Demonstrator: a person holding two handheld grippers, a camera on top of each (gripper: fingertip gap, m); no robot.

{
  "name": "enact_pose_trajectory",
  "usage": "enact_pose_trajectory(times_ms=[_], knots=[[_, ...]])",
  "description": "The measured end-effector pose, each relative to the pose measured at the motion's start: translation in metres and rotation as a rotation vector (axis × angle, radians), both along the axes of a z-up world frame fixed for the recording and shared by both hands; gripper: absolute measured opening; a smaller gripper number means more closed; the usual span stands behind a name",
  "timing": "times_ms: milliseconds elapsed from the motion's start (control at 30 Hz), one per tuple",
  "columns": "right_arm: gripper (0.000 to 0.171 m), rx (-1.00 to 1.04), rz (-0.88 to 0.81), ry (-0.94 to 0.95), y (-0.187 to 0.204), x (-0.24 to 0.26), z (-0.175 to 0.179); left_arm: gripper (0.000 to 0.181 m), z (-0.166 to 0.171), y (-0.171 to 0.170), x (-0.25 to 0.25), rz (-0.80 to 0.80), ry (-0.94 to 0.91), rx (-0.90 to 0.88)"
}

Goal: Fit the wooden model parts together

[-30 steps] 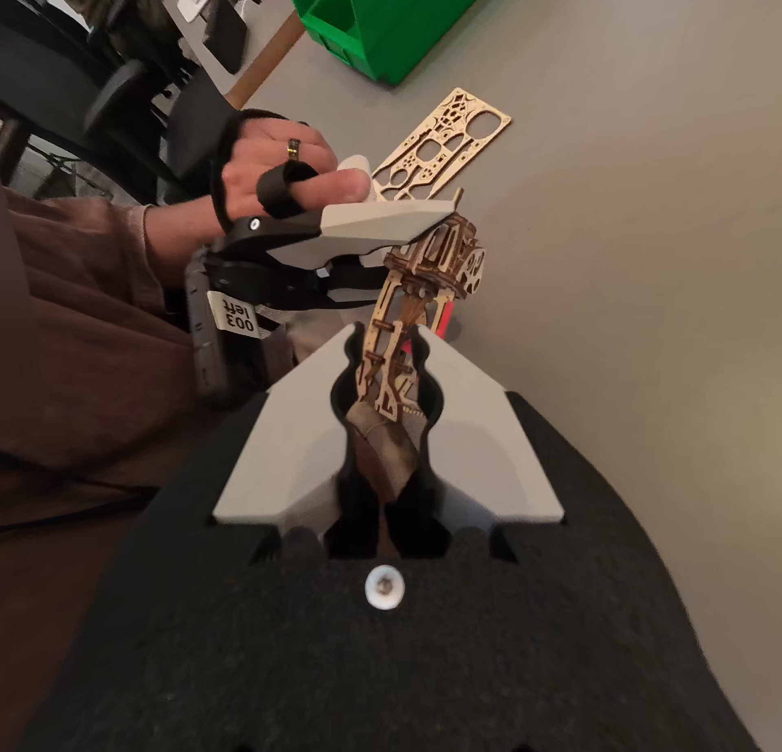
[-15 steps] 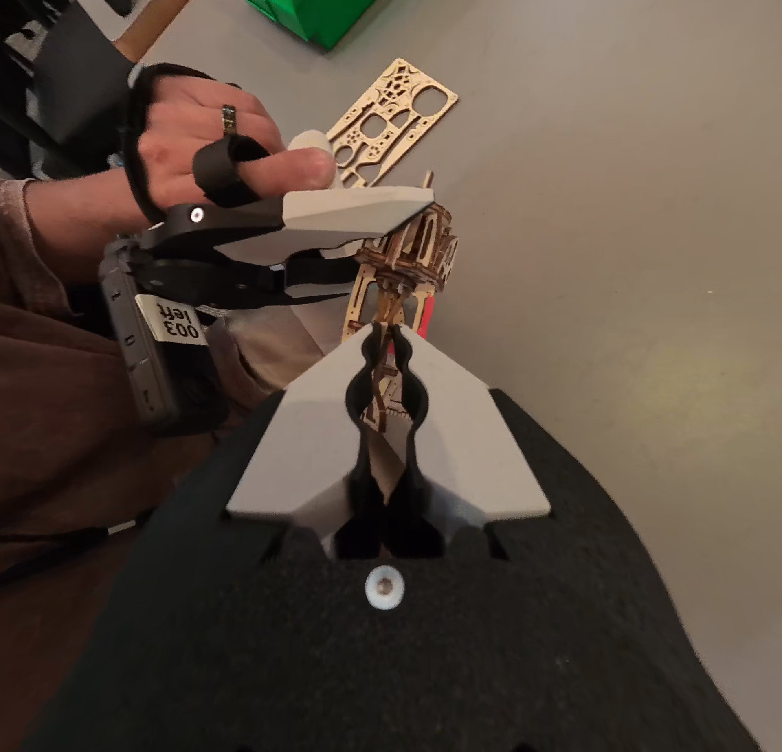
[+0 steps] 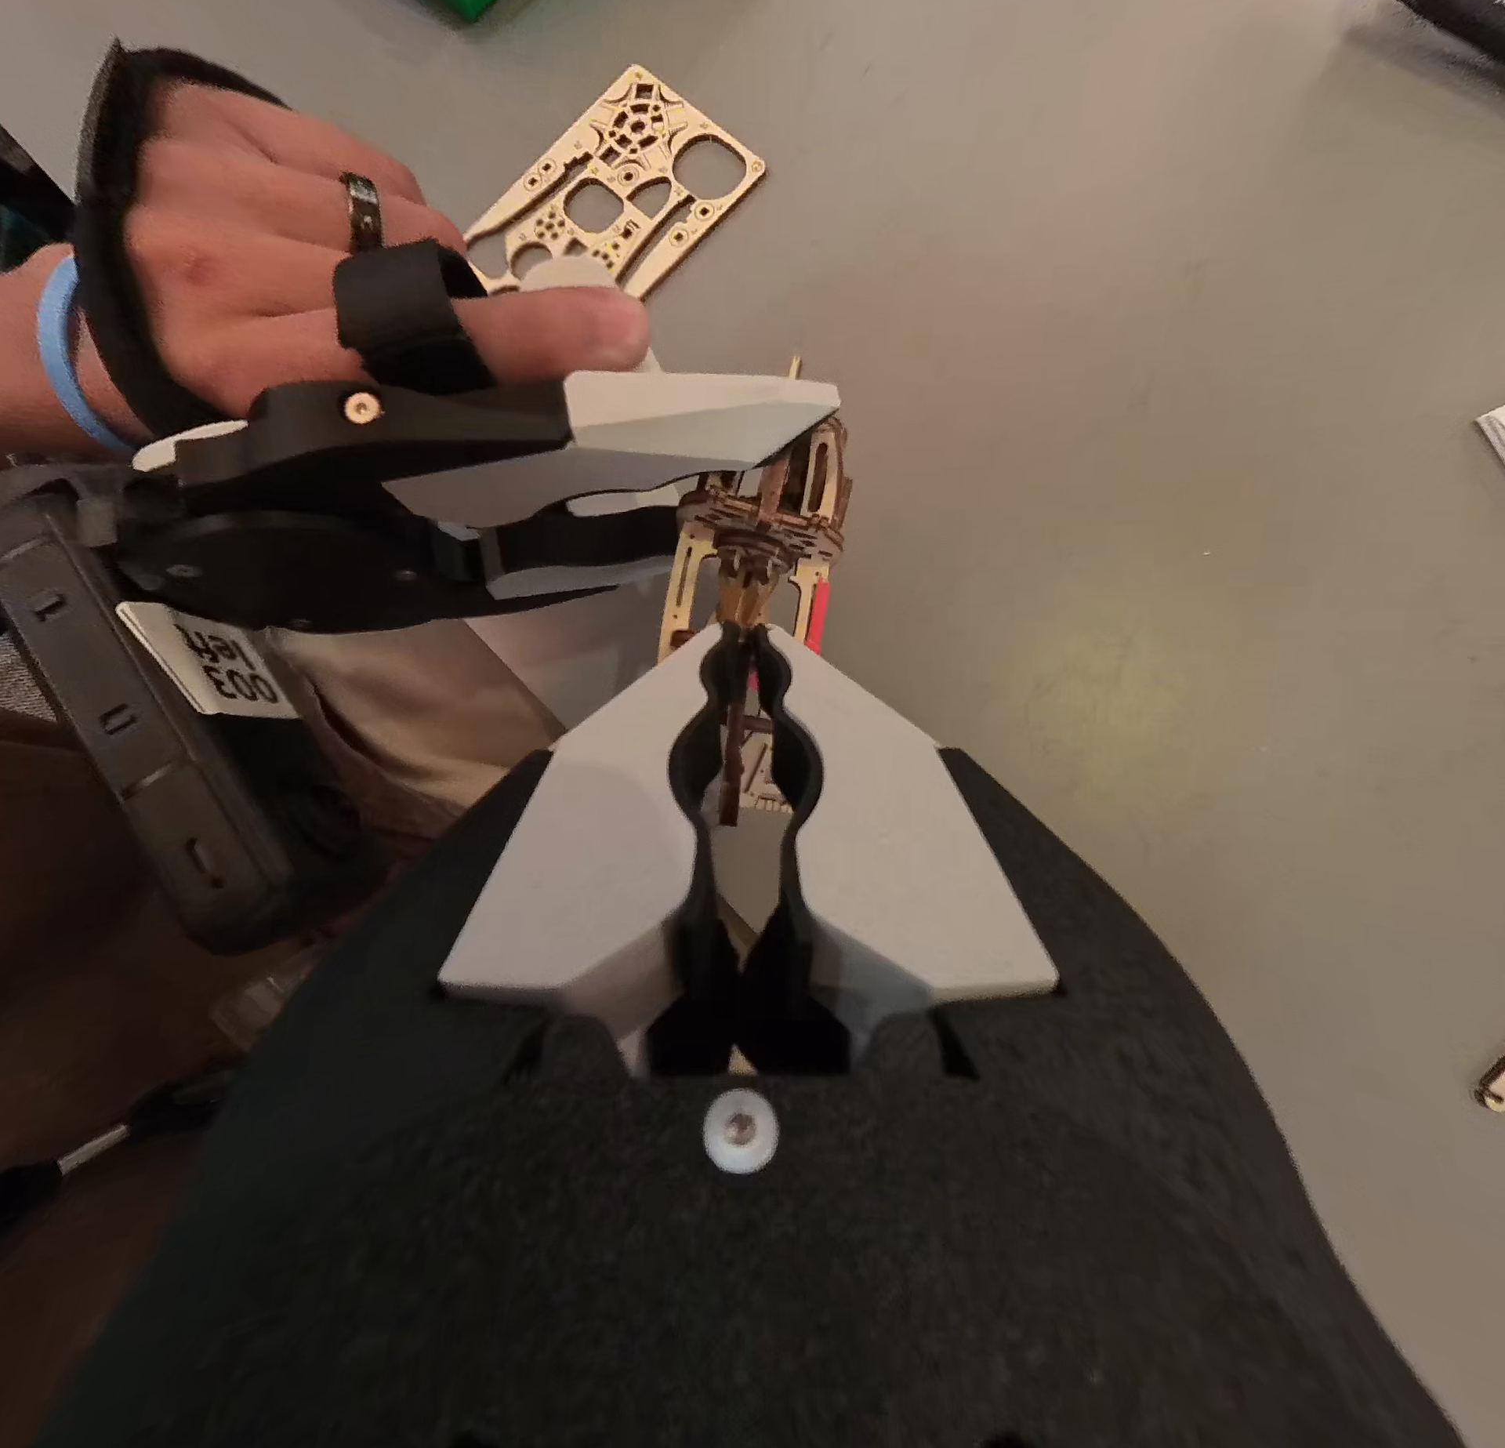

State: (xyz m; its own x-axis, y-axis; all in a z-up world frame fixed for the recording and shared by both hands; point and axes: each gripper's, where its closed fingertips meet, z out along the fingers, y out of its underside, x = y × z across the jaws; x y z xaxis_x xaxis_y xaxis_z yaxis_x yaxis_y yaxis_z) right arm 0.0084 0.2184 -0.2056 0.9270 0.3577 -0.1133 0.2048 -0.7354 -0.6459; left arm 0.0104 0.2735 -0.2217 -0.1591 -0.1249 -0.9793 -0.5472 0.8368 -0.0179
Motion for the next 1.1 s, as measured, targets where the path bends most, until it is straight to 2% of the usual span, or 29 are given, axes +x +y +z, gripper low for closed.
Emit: enact_pose_trajectory(times_ms=[33, 167, 400, 1100], knots=[[0.003, -0.005, -0.003, -0.003, 0.001, 0.001, -0.002, 0.042, -0.003, 0.000, 0.000, 0.011, 0.009, -0.025], [0.003, -0.037, 0.002, -0.005, 0.002, 0.002, -0.008, 0.042, -0.015, 0.000, 0.003, 0.024, 0.045, -0.098], [0.004, -0.089, -0.009, 0.148, 0.007, 0.004, -0.014, 0.043, -0.030, 0.007, 0.003, 0.081, 0.081, -0.228], [0.009, -0.071, -0.007, 0.232, 0.011, 0.001, -0.005, 0.043, -0.025, 0.011, 0.000, 0.080, 0.050, -0.218]])
